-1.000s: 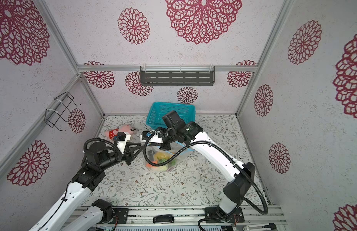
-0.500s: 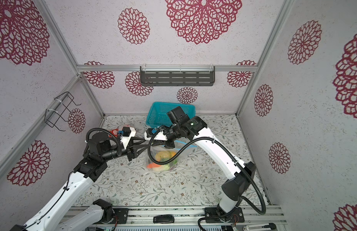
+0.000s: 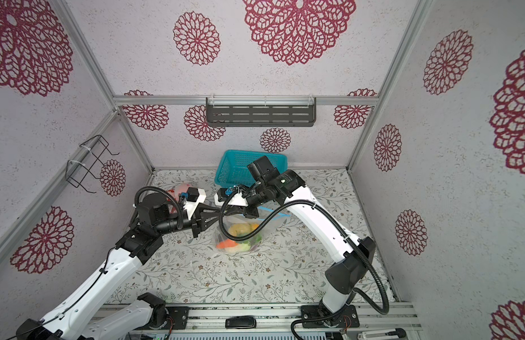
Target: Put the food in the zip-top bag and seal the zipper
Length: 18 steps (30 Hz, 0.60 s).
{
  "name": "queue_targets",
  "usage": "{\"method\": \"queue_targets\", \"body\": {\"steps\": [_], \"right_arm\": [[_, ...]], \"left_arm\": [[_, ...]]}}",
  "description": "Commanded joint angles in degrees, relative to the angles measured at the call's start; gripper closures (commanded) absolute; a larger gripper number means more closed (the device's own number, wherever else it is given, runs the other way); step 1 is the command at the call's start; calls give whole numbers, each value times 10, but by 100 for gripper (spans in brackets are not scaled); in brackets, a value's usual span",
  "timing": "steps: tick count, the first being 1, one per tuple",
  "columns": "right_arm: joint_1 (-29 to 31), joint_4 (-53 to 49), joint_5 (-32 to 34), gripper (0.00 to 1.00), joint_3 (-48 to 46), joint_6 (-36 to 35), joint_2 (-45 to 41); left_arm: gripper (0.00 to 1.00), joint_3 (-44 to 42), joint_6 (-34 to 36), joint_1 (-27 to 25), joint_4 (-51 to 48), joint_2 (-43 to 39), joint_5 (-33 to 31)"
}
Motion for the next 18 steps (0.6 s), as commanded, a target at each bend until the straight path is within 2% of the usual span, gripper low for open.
{"method": "queue_targets", "body": {"steps": [1,2,6,11,18], "right_arm": [[2,4,-33,100,21,-11,-3],[1,3,-33,100,21,-9,-3],[2,7,-22,99,21,2,-3],[1,20,18,95,8,20,-16],[-8,34,51,94,-11,40,-31]], "left_arm": [[96,19,9,-16,9,4,1],[100,22,9,-20,7,4,-2],[100,24,0,-31,9,-5,-28],[100,1,-1,-40,12,-42,-109],[100,-17,14,-40,-7,-62,-186]]}}
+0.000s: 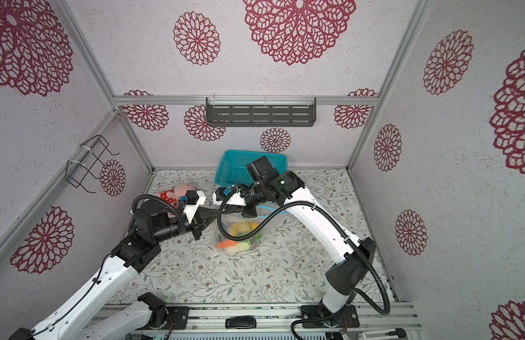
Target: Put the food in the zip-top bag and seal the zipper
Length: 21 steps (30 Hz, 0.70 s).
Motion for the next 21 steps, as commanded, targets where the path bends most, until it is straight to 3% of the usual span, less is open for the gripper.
{"method": "queue_targets", "body": {"steps": [1,21], "right_arm": [[-12,-3,36,94,-1,20,-27],[-26,-28,123,94,-11,37,-49]], "left_arm": [[100,-8,13,1,9,-17,-54],[100,-21,27,19,-16,-61,-157]]}}
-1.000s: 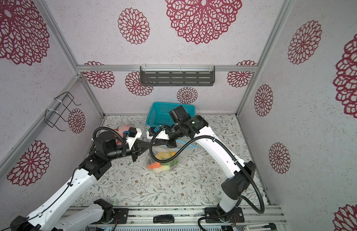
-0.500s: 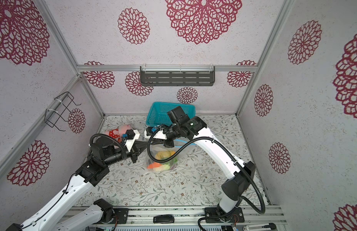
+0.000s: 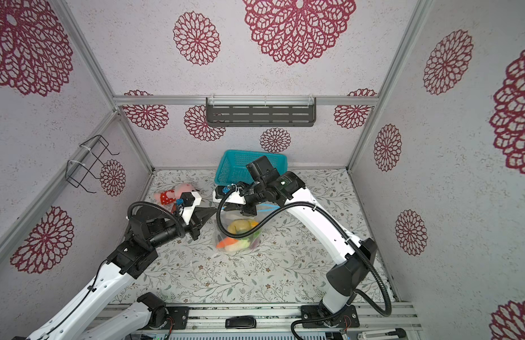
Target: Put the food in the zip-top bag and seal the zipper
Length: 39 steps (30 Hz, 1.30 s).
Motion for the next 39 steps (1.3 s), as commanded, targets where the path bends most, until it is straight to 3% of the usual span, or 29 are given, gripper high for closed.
{"method": "queue_targets", "body": {"steps": [1,10,21,35,38,39], "right_arm": [[-29,-39,70,94,-10,16,-44],[-53,-45,101,94,-22,30,-60],[-94,-39,134,94,-85,61,-114],[-125,-18,183,93,-185,93,-204],[-124,-17,172,89,-185,104,-205],[-123,-18,156,82,-179,107,-201]], "left_arm": [[100,-5,13,23,-16,-26,-72],[100,-9,19,42,-38,-47,-165],[100,3,17,83,-45,-45,-202],[100,11,5,101,-37,-36,-158],[100,14,-2,102,-26,-27,-126],[100,17,-6,101,-21,-24,-109]]}}
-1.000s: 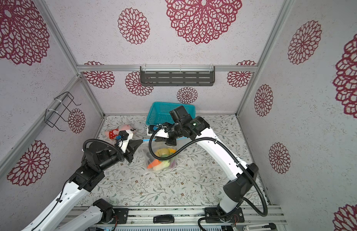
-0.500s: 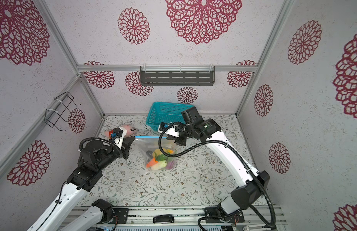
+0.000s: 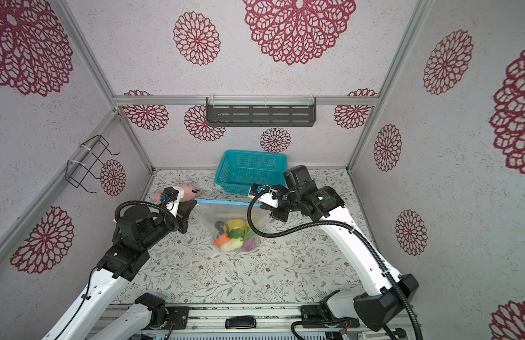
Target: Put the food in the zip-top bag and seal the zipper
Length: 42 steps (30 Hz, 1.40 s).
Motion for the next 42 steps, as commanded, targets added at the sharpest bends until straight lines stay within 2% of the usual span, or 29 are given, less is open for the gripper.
{"method": "queue_targets", "body": {"steps": [1,7,11,14,19,22,25,27,29,30,32,33,34,37,39,42], "right_arm": [[-14,-26,19,76,15,22,-9],[49,-35,2,42,101,17,76],[65,-86,-4,31,203,7,160],[77,-124,-14,31,276,-3,220],[94,-190,-45,54,371,-6,291],[98,-203,-54,79,389,-4,301],[103,-204,-66,97,390,1,291],[105,-199,-68,100,388,21,281],[110,-184,-61,100,385,78,271],[116,-173,-52,100,385,126,265],[135,-150,-38,100,371,218,250],[150,-130,-5,100,360,281,240],[162,-114,22,100,351,330,231],[186,-43,63,100,310,506,200],[193,45,64,100,251,620,169],[208,204,88,100,151,749,116]], "left_arm": [[100,22,-15,20,25,7,4],[100,33,-28,19,55,20,80],[100,32,-29,19,61,25,90],[100,29,-31,19,68,26,94],[100,27,-30,19,70,26,92],[100,28,-27,19,67,27,90],[100,27,-24,19,66,28,84],[100,27,-24,19,67,30,77],[100,32,-31,20,69,31,66],[87,37,-35,20,68,30,61],[39,39,-46,19,75,21,45],[18,38,-54,20,79,14,31],[1,36,-61,20,83,6,14],[3,26,-81,20,91,-25,-34],[3,21,-98,19,104,-41,-70],[3,28,-129,20,107,-51,-122]]}}
